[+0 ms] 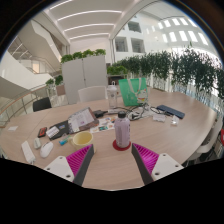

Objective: Pour water

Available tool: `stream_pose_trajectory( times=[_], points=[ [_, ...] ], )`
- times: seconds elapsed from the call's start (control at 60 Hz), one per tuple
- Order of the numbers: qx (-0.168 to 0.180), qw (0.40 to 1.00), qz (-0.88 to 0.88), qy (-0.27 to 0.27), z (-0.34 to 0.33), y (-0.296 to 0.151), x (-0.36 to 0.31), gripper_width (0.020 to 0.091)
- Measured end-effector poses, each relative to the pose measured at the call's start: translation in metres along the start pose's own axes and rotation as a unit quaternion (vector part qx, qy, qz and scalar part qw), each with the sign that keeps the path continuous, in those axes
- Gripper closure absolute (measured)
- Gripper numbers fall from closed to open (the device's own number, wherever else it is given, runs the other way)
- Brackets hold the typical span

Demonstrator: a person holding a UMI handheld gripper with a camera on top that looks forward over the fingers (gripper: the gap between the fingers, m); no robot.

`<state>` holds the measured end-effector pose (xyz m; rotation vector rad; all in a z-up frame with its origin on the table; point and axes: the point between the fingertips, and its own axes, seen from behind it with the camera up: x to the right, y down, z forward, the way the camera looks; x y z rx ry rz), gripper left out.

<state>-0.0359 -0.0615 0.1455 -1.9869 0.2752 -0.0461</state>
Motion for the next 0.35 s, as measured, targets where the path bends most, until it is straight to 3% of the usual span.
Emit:
stream_pose_trajectory(
  times=[0.35],
  points=[
    [0.007, 0.999, -0.045, 0.025, -0.198, -0.003, -0.062, 0.0270]
  ],
)
